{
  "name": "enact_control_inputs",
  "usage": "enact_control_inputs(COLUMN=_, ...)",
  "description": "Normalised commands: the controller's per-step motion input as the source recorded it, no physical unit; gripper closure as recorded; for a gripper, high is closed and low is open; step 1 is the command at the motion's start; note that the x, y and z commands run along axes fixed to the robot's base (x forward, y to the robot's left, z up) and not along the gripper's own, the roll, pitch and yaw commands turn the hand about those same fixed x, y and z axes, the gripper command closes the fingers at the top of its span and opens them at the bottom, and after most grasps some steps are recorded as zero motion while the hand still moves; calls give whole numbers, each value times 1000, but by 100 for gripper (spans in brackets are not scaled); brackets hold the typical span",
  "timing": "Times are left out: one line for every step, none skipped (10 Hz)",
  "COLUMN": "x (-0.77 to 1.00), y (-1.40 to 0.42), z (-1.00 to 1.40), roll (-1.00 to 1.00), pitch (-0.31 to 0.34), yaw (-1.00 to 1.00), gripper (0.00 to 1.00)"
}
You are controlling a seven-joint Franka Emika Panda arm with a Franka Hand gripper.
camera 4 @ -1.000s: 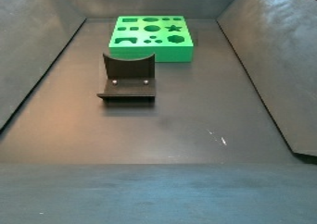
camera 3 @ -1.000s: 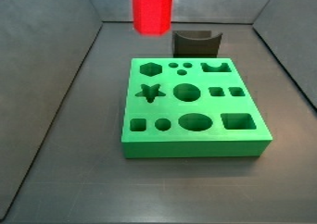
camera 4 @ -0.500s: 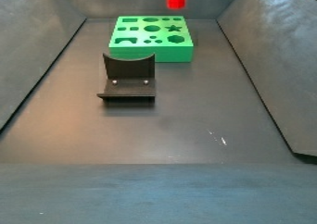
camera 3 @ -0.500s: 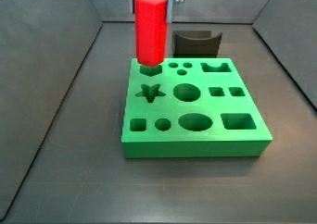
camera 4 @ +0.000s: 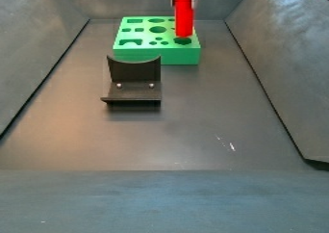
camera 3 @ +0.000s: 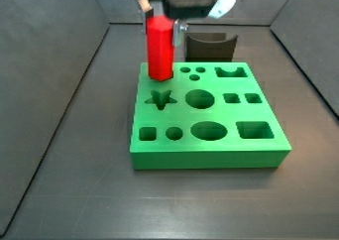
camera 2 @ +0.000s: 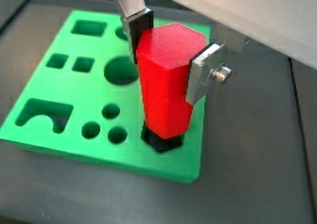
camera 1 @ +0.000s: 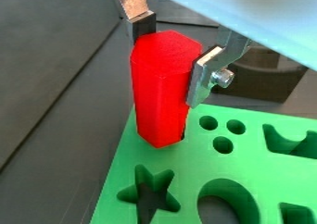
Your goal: Insert the hexagon object.
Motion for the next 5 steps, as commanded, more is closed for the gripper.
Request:
enact_control_inputs(x=0, y=457, z=-120, roll=-216, pitch=11, yaw=-109, gripper=100)
enact_control_inputs(x=0, y=389, z=-183, roll=-304, pitch=0, yaw=-209, gripper=100)
enact_control_inputs(x=0, y=0, z=-380, roll=-309, pitch=-9, yaw=-154, gripper=100)
enact_control_inputs(x=0, y=-97, z=-369, roll=-280, pitch=0, yaw=-6, gripper=100)
enact_control_inputs(x=0, y=-209, z=-317, roll=-271, pitch=0, yaw=114, gripper=100)
